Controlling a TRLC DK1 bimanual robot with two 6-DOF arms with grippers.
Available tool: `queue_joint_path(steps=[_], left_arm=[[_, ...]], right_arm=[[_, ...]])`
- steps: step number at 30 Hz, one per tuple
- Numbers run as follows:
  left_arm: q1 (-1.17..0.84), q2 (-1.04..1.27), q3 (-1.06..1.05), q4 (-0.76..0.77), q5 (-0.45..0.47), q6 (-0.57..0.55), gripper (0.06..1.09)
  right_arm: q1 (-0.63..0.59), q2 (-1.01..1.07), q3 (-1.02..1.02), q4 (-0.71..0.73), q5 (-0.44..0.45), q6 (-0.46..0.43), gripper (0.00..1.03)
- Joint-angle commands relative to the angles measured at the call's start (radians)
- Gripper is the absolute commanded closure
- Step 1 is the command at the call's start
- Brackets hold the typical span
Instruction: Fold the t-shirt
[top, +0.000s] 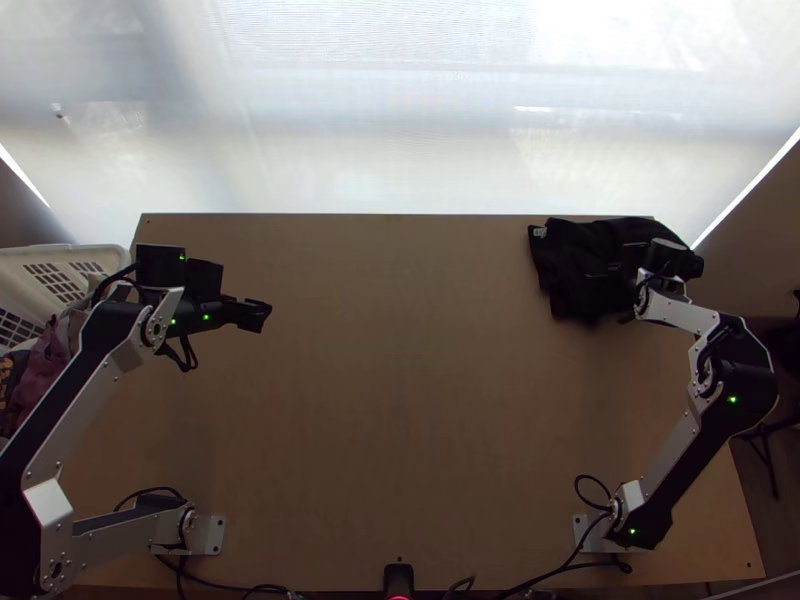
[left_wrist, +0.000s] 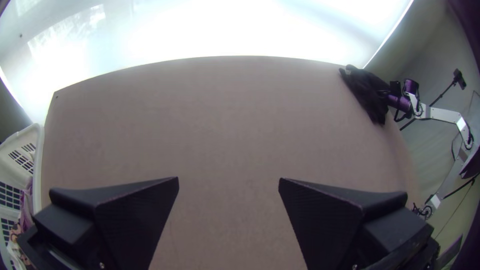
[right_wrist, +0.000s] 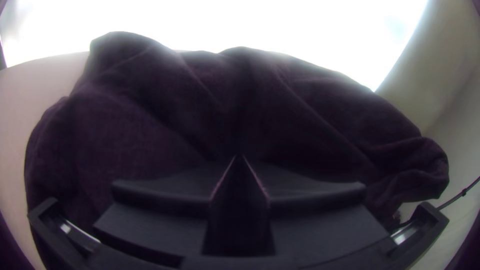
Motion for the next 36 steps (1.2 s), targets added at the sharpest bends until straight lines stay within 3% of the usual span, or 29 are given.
queue_joint_path(steps=[1, 2, 4, 10, 17, 26, 33, 36], left_arm=[[0.011, -0.012, -0.007, 0.0, -0.004, 0.0, 0.11], [0.012, -0.012, -0.009, 0.0, -0.004, 0.0, 0.11], [0.014, -0.012, -0.009, 0.0, -0.004, 0.0, 0.11], [0.014, -0.012, -0.009, 0.0, -0.003, -0.003, 0.11], [0.014, -0.024, -0.012, 0.0, -0.003, -0.004, 0.11], [0.02, -0.036, -0.012, 0.002, -0.004, -0.003, 0.11], [0.019, -0.032, -0.018, 0.002, -0.003, 0.0, 0.11], [0.009, -0.055, -0.03, 0.002, -0.003, -0.001, 0.11]], right_arm=[[-0.008, 0.001, -0.064, 0.035, 0.001, -0.008, 0.75], [-0.009, 0.009, -0.064, 0.041, -0.001, -0.006, 0.68], [-0.011, 0.012, -0.064, 0.042, 0.001, -0.012, 0.66], [-0.031, 0.018, -0.066, 0.042, 0.001, -0.02, 0.04], [-0.062, -0.082, -0.168, 0.03, -0.001, -0.048, 0.04], [-0.109, -0.422, -0.334, 0.013, -0.007, -0.045, 0.04], [-0.111, -0.568, -0.379, 0.169, -0.004, -0.037, 0.04], [-0.129, -0.645, -0.415, 0.18, 0.044, -0.042, 0.04]])
